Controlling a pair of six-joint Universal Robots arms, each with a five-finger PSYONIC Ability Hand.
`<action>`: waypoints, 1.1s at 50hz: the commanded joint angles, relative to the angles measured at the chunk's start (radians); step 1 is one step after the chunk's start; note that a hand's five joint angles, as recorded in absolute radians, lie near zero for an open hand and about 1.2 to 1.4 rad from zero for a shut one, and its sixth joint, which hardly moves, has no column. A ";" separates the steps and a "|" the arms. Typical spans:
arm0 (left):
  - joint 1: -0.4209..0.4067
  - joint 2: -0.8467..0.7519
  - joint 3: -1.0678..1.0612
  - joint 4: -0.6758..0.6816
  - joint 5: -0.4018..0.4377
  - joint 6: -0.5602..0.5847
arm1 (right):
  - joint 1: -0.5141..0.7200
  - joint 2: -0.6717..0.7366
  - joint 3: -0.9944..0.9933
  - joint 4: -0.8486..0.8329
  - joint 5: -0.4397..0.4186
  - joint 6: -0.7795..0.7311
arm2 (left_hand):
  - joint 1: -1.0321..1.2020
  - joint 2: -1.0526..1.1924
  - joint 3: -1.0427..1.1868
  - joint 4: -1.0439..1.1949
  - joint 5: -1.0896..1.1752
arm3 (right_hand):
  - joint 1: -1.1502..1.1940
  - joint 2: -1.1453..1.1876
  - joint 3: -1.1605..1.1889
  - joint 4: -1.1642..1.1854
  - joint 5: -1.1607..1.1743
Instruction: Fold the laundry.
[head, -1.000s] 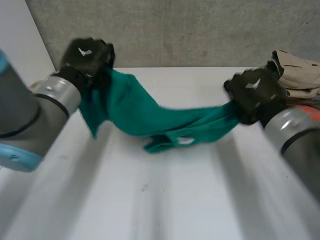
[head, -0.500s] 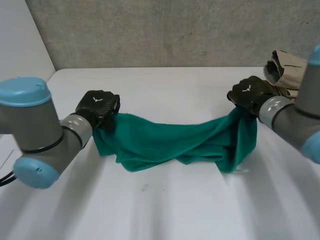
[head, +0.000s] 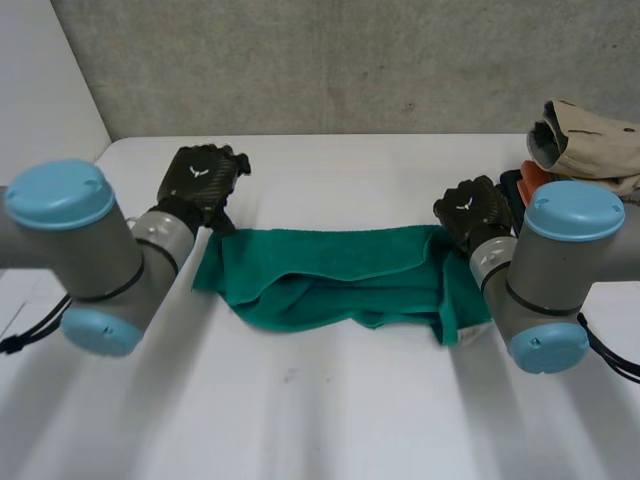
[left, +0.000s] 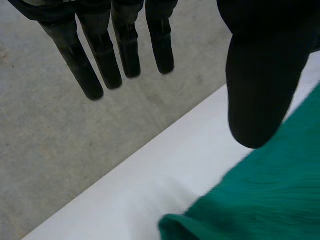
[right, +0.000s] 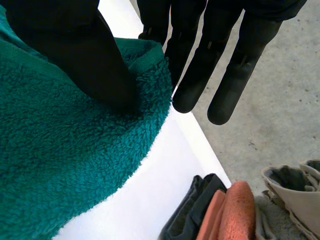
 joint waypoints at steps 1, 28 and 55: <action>-0.081 0.087 -0.158 -0.004 0.003 0.000 | 0.011 -0.006 0.005 0.003 -0.001 0.006 | 0.135 0.152 0.152 0.149 0.147 | 0.278 0.218 0.208 0.198 0.232; -0.121 -0.343 0.322 -0.145 -0.005 -0.013 | 0.012 -0.009 0.024 0.008 0.000 0.009 | 0.762 0.780 0.779 0.777 0.774 | 0.278 0.218 0.208 0.198 0.232; -0.034 0.187 -0.095 -0.279 -0.106 0.104 | -0.083 -0.300 -0.144 0.790 -0.133 0.000 | 0.886 0.903 0.903 0.900 0.898 | 0.278 0.218 0.208 0.198 0.232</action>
